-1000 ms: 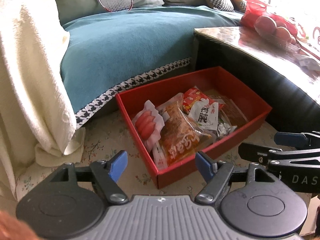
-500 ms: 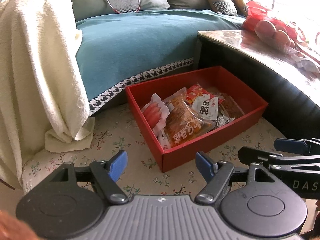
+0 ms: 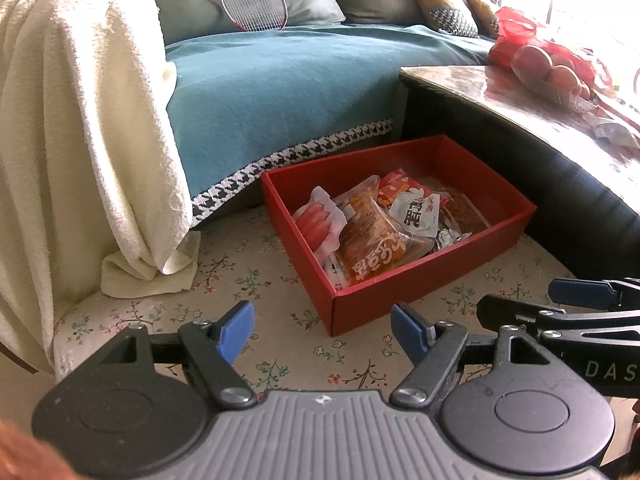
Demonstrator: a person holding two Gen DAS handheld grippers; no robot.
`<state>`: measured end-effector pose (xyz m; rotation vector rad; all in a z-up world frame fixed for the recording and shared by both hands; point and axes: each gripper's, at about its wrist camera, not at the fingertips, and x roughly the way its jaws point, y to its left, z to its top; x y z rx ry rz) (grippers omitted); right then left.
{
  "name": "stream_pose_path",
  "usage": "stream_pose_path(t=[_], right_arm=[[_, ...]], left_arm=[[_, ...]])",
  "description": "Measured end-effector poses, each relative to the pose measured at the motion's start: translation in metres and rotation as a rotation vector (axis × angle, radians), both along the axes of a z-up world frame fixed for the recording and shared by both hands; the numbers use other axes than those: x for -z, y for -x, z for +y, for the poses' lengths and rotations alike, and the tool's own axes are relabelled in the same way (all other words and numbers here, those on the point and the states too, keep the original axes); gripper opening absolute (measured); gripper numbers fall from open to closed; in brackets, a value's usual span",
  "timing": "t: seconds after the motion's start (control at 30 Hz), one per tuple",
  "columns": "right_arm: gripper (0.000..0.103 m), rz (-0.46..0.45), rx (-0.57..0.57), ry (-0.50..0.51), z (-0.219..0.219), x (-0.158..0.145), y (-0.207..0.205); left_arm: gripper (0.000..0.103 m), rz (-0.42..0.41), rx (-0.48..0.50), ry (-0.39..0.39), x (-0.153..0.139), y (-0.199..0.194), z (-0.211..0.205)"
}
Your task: Organize snacks
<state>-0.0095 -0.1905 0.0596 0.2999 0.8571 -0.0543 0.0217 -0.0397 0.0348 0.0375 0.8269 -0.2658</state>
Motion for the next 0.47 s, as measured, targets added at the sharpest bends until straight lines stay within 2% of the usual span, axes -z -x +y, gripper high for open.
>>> stream_pose_path(t=[0.23, 0.47], right_arm=[[0.088, -0.007, -0.004, -0.002, 0.0023, -0.0024, 0.0045], [0.089, -0.012, -0.001, 0.001, 0.0018, -0.0035, 0.0061]], left_arm=[[0.068, -0.039, -0.001, -0.013, -0.0032, 0.0074, 0.0008], [0.068, -0.04, -0.002, -0.015, -0.004, 0.0101, 0.0016]])
